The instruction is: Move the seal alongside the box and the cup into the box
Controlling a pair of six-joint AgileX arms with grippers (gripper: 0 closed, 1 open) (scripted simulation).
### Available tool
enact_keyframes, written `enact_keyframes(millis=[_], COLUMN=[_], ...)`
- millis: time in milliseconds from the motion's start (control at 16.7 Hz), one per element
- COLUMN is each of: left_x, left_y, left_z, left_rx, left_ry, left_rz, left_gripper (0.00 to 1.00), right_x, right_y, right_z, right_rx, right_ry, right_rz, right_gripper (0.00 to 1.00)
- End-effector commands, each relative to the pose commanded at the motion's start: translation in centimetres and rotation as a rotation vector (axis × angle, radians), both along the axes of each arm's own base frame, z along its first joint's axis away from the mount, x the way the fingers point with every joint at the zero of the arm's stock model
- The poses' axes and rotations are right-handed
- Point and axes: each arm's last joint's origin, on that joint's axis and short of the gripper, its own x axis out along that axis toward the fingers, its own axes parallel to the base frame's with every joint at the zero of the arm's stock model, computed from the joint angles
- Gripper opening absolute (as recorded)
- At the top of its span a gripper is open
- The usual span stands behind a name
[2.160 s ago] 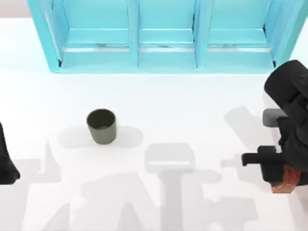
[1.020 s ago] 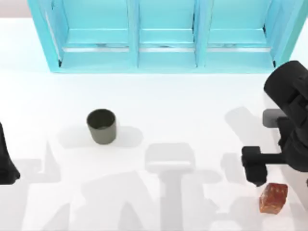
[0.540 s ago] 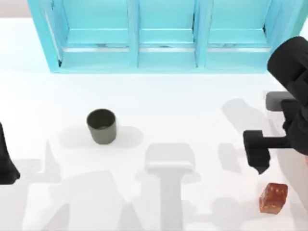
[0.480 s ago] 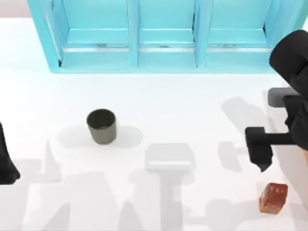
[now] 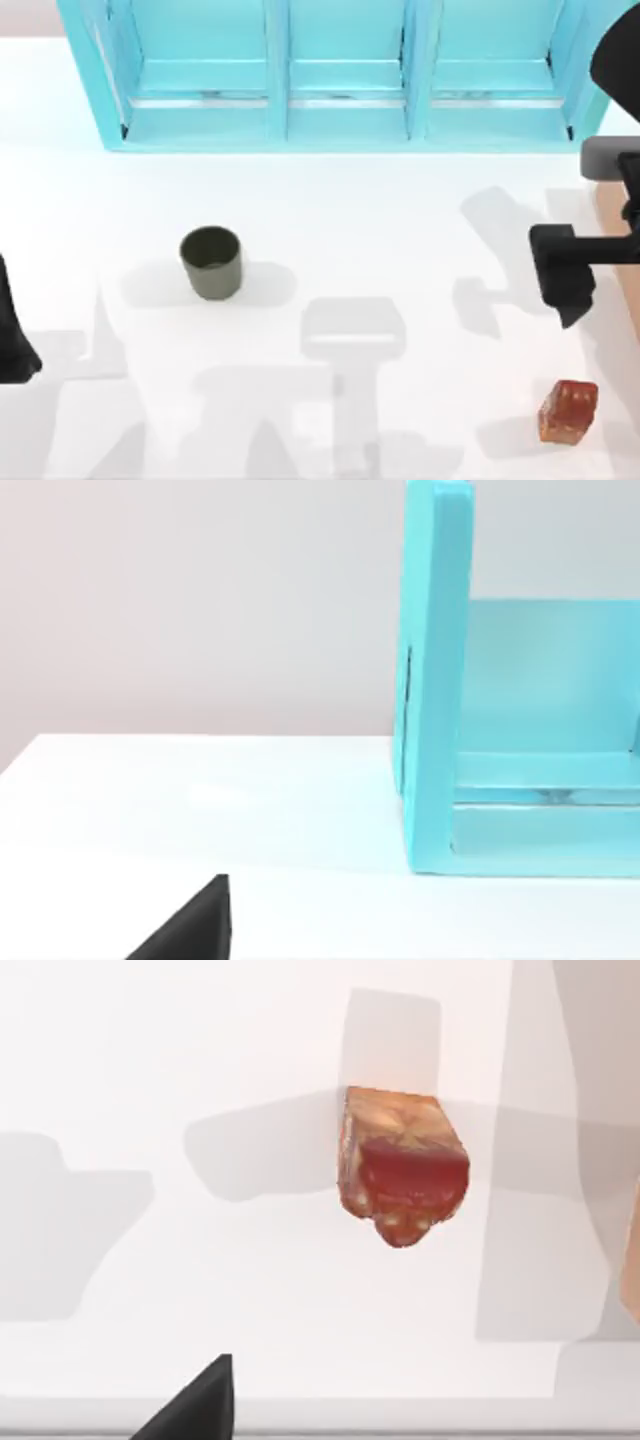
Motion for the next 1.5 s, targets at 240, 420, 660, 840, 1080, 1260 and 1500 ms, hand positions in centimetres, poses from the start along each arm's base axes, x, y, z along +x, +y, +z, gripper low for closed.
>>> enact_keyframes(millis=[240,420,660,840,1080,1260,1500], left_x=[0.0,0.0,0.0,0.0,0.0,0.0,0.0], left_y=[0.0,0.0,0.0,0.0,0.0,0.0,0.0], left_z=[0.0,0.0,0.0,0.0,0.0,0.0,0.0], left_rx=[0.0,0.0,0.0,0.0,0.0,0.0,0.0], left_ry=[0.0,0.0,0.0,0.0,0.0,0.0,0.0], left_rz=[0.0,0.0,0.0,0.0,0.0,0.0,0.0], left_gripper=[1.0,1.0,1.0,1.0,1.0,1.0,1.0], right_x=[0.6,2.6,6.7,9.2,10.3,9.7,8.7], right_y=[0.7,3.2,9.2,15.0,22.4,26.4,29.1], right_z=[0.0,0.2,0.2,-0.4,-2.7,-4.8,-6.9], right_rx=[-0.009,-0.034,-0.068,-0.072,-0.052,-0.027,-0.004], right_ry=[0.004,0.004,-0.034,-0.098,-0.191,-0.25,-0.294], right_rz=[0.002,0.0,-0.002,0.001,0.005,0.005,0.001], right_gripper=[1.0,1.0,1.0,1.0,1.0,1.0,1.0])
